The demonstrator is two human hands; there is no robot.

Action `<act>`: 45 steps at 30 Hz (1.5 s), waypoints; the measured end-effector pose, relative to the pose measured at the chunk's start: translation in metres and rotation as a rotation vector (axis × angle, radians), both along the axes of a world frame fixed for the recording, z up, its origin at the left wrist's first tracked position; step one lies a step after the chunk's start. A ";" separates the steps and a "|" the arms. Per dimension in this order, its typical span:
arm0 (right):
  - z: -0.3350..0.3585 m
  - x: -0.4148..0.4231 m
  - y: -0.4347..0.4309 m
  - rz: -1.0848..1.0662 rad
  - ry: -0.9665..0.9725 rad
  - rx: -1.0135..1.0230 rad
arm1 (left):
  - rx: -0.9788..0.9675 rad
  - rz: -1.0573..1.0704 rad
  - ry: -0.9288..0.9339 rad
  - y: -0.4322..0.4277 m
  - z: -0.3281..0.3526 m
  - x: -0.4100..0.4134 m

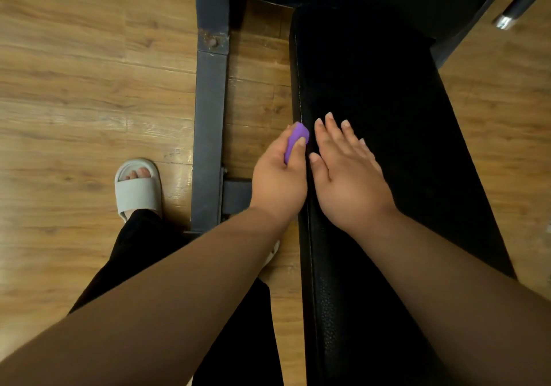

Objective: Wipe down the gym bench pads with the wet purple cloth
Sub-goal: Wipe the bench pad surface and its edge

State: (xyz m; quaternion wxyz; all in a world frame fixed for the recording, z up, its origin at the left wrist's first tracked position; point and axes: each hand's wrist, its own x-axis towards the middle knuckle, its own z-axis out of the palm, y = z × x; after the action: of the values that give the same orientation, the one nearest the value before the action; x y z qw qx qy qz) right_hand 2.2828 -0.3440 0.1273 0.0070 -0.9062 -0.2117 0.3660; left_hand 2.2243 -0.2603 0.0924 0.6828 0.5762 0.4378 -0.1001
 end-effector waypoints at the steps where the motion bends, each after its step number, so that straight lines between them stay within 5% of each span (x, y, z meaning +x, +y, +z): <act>1: 0.001 -0.003 -0.001 -0.007 -0.007 -0.001 | 0.005 -0.003 0.015 0.002 -0.003 0.007; 25: -0.001 -0.006 -0.001 0.011 -0.061 0.020 | 0.070 0.011 0.013 -0.006 0.003 0.000; 45: -0.003 -0.007 0.001 -0.004 -0.081 0.017 | -0.138 0.137 0.004 -0.011 -0.011 -0.008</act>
State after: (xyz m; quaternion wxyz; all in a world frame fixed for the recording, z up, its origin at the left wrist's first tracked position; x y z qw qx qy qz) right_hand 2.2758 -0.3431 0.1239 0.0068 -0.9206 -0.2134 0.3269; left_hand 2.2167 -0.2716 0.0814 0.7253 0.4962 0.4697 -0.0842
